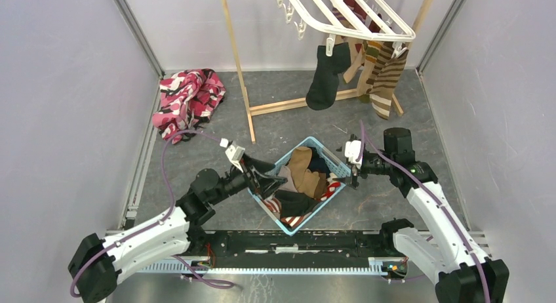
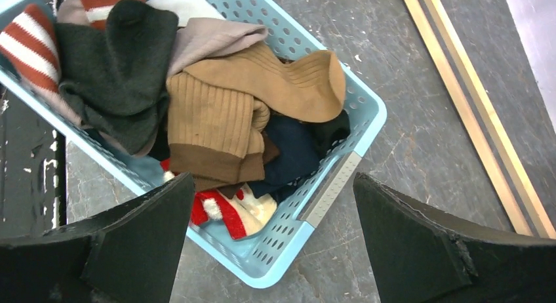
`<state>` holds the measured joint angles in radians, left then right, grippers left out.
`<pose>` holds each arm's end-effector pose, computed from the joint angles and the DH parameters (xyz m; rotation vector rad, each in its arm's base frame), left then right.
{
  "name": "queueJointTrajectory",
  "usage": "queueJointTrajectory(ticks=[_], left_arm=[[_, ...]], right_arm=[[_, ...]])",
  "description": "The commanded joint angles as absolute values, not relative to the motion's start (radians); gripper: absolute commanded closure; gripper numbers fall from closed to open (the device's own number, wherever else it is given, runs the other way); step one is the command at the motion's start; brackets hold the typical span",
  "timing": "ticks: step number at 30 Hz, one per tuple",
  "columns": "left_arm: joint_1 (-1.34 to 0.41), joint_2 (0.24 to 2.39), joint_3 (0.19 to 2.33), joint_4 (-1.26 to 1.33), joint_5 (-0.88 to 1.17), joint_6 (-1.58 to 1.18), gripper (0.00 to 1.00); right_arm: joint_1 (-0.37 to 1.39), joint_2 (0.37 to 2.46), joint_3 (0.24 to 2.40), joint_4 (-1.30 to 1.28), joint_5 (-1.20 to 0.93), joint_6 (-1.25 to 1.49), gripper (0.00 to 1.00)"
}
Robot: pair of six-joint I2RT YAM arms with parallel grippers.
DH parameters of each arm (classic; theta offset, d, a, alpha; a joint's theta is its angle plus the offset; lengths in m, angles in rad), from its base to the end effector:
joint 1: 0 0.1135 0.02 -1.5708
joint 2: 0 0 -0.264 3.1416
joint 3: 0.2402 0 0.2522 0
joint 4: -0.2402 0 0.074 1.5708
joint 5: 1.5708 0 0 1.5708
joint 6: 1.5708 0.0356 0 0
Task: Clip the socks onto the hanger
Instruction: Pick up the sock from the bin.
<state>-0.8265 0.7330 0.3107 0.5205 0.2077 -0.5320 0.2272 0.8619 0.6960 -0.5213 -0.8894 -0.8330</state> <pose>0.1166 -0.1375 0.2551 0.4154 1.5506 -1.2347 0.1635 0.0662 0.2714 -1.3911 1.4879 0.6235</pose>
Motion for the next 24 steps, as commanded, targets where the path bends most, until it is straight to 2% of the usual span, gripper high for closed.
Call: queueJointTrajectory(ticks=[1,7,12,15,19,24], left_arm=[[-0.827,0.691,0.250,0.624,0.262,-0.701,0.06],[-0.828,0.785,0.234,0.672,0.275,-0.781,0.10],[-0.838,0.939,0.328,0.629,0.316,-0.794,0.24],[-0.875,1.014,0.450,0.430,0.306,-0.723,0.31],[-1.029,1.078,0.640,0.087,0.143,-0.489,0.32],[-1.197,1.147,0.792,-0.190,0.005,-0.280,0.33]], right_arm=[[0.181,0.852,0.662,-0.575,-1.025,-1.007,0.02],[0.179,0.844,0.638,-0.583,-0.898,-1.004,0.02],[0.179,0.812,0.636,-0.589,-0.889,-1.016,0.02],[0.179,0.803,0.632,-0.598,-0.899,-1.026,0.02],[0.178,0.801,0.629,-0.613,-0.899,-1.043,0.02],[0.179,0.799,0.631,-0.623,-0.907,-1.053,0.02]])
